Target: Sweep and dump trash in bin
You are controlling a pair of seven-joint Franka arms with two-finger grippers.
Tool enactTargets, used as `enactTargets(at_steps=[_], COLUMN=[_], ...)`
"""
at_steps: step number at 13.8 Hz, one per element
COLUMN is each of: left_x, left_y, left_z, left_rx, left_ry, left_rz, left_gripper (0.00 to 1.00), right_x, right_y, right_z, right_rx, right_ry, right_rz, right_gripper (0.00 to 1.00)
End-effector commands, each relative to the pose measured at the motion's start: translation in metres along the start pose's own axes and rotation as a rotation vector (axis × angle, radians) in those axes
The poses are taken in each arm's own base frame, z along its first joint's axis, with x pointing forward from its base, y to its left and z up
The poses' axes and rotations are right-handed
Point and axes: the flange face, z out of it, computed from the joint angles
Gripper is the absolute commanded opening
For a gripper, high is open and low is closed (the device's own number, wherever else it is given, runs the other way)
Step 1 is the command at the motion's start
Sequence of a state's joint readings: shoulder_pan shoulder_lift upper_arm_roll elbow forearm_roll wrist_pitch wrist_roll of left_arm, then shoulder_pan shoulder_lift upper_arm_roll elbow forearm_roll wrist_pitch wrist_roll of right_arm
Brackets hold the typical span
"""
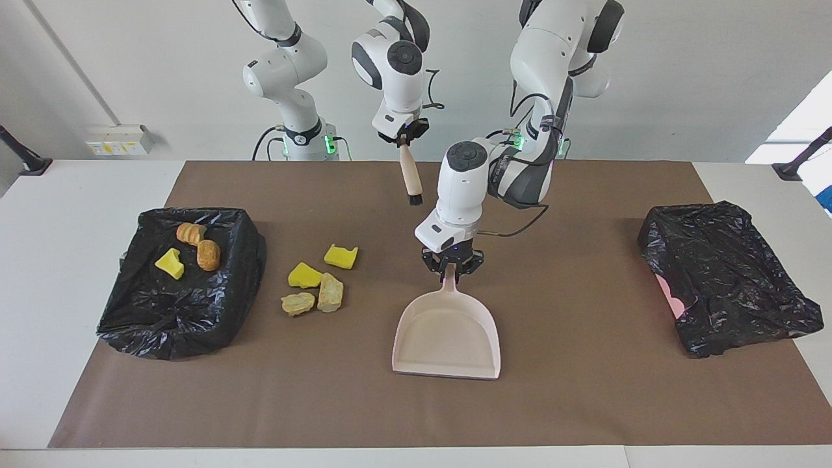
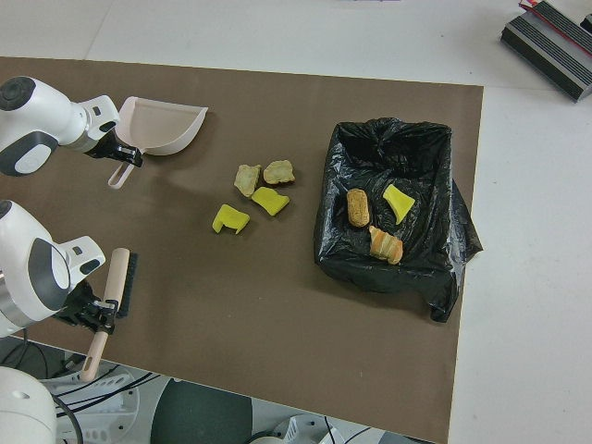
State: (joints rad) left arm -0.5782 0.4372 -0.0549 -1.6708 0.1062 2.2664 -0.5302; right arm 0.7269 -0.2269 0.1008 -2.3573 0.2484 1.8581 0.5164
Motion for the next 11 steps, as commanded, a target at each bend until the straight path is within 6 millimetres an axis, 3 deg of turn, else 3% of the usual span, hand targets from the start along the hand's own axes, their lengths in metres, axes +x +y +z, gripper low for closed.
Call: enactTargets(at_steps=[1,2,3,6,8,11], left_x=[-0.003,-0.003,-0.007,-0.010,-0.008,-0.009], left_y=[-0.018,-0.036,-0.042,-0.055,-0.068,-0.075], left_z=[-0.038,-0.041,-0.049,-0.045,-0.043,-0.040], left_rx=[0.036,0.061,0.074,0.071,0.055,0.032], left_ry=[-0.007,-0.054,-0.095,-0.171,-0.205,-0.236], left_rz=[0.108,0.178,0.287,0.521,0.684,0.905], left_gripper=[0.00,0.00,0.00,0.00,0.00,0.00], right_x=[-0.002,0.000,0.007,0.028,0.063,0.143], right_y=[0.012,0.025,0.041,0.069,0.097,0.169], right_z=[-0.003,-0.013,-0.024,-0.041,-0.051,-0.081], right_rx=[-0.062,-0.080,-0.101,-0.221,-0.236,-0.178], right_ry=[0.011,0.023,0.041,0.104,0.122,0.144], right_rz=[-0.035,-0.047,-0.059,-0.049,0.022,0.086], right_gripper=[0.00,0.00,0.00,0.00,0.00,0.00])
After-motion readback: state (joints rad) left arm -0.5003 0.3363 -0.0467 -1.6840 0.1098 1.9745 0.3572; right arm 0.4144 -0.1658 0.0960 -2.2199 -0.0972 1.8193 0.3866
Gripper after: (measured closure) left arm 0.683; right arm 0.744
